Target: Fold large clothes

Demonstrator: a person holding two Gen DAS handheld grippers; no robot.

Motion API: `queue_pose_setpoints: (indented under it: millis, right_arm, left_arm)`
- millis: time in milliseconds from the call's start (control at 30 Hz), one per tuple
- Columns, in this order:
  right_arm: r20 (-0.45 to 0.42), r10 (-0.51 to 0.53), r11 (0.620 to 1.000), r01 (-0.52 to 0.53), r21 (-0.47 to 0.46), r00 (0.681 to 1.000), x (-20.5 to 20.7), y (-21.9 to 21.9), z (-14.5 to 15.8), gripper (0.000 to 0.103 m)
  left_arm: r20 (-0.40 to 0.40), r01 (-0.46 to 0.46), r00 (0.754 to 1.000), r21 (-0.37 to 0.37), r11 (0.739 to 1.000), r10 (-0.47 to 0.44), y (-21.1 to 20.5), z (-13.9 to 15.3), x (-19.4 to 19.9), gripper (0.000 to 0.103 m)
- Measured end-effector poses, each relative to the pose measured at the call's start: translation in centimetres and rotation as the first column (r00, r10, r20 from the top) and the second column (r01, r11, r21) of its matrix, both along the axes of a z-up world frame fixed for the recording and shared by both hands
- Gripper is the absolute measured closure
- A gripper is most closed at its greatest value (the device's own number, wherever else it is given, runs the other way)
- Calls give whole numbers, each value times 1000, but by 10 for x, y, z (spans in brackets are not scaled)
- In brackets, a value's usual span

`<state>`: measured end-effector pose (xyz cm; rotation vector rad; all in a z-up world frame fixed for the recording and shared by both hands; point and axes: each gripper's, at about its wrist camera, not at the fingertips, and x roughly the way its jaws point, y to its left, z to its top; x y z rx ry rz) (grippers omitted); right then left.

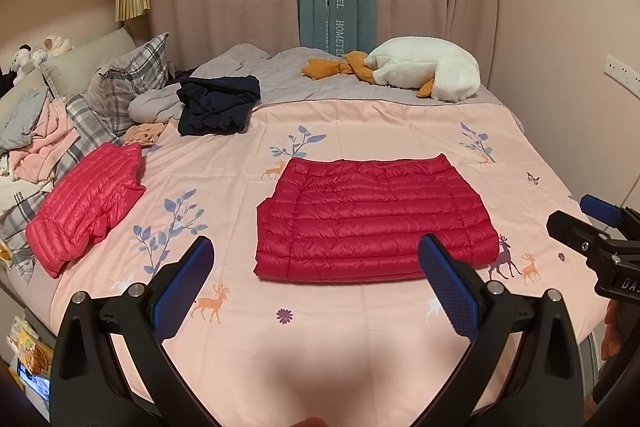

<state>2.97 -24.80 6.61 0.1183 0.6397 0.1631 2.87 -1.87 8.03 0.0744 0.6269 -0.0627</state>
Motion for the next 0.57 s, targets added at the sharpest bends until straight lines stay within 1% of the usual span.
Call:
queue_pose_setpoints:
  millis: [200, 567]
  right_arm:
    - [0, -1, 1000, 1, 0, 1000, -1, 1, -1, 2]
    - [5, 1, 1000, -1, 1, 1000, -2, 3, -3, 2]
  left_arm:
    - [4, 4, 1000, -9, 1000, -4, 1, 1, 0, 1]
    - [7, -16, 1000, 4, 1000, 16, 1, 1, 3, 1]
